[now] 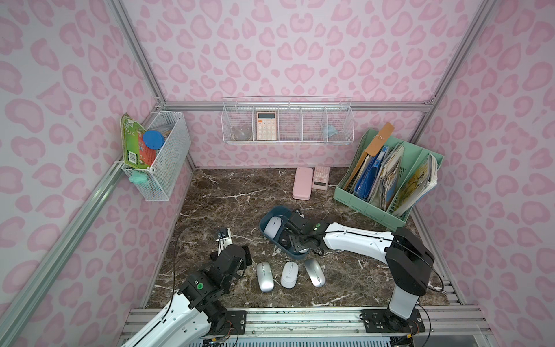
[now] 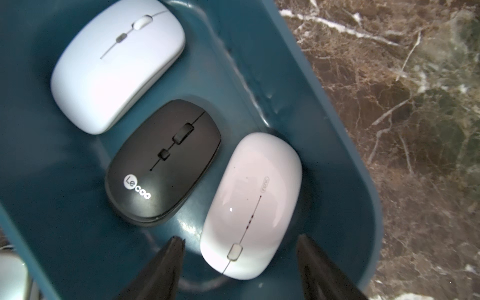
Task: Take out the mouse from the storage box
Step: Pick up the mouse from the storage box.
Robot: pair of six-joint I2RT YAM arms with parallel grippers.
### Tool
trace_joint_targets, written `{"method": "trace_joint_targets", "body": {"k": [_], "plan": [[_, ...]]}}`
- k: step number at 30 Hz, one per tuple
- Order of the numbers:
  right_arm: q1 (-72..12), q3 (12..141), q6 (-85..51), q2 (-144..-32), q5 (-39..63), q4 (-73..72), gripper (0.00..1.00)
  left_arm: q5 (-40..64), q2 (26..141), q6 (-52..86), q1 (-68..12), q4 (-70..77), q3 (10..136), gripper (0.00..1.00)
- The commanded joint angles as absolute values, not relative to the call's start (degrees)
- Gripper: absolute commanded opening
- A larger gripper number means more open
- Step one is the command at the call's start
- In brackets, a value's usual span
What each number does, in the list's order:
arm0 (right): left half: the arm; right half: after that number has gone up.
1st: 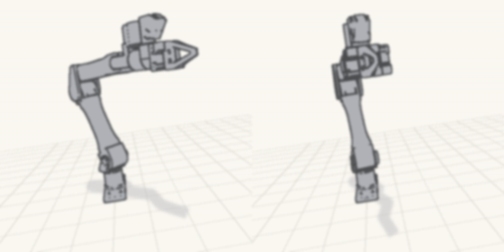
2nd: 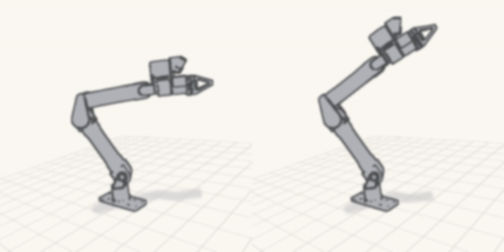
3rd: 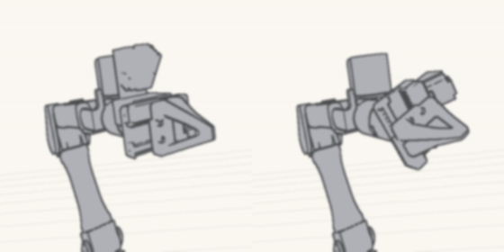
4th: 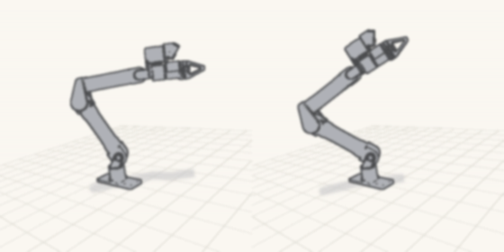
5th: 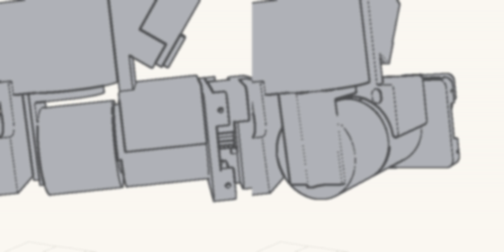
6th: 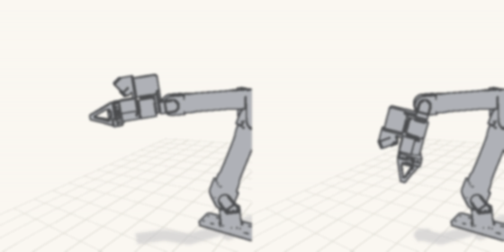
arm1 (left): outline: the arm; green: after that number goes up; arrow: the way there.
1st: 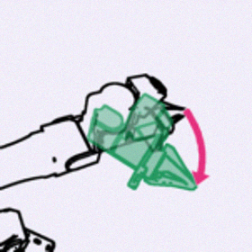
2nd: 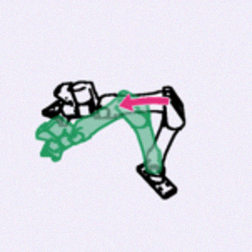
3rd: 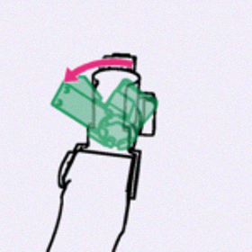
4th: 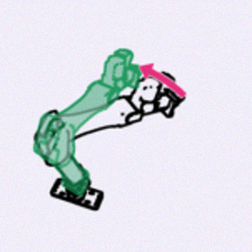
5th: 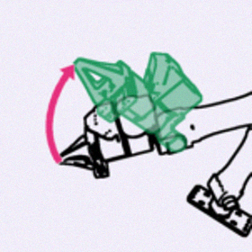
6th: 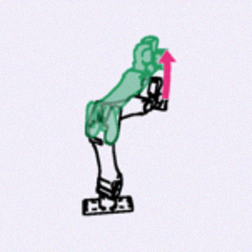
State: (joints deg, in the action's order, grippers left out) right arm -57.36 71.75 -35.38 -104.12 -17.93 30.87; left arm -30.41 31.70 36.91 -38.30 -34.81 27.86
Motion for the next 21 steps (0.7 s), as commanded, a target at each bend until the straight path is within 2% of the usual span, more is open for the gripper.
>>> {"method": "trace_joint_targets", "body": {"k": [1,10,21], "plan": [[-57.33,72.69,-35.83,-105.41,-18.26,32.93,0.72,-30.44,30.7,36.34,-38.25,-34.1,27.61,0.87],[-56.13,72.22,-35.77,-106.79,-17.55,33.02,0.75,-30.24,29.44,36.39,-38.29,-34.28,27.23,0.9],[-52.73,68.9,-33.36,-103.14,-18.32,31.82,0.75,-30.42,29.16,36.47,-38.27,-34.37,27.13,0.9]]}}
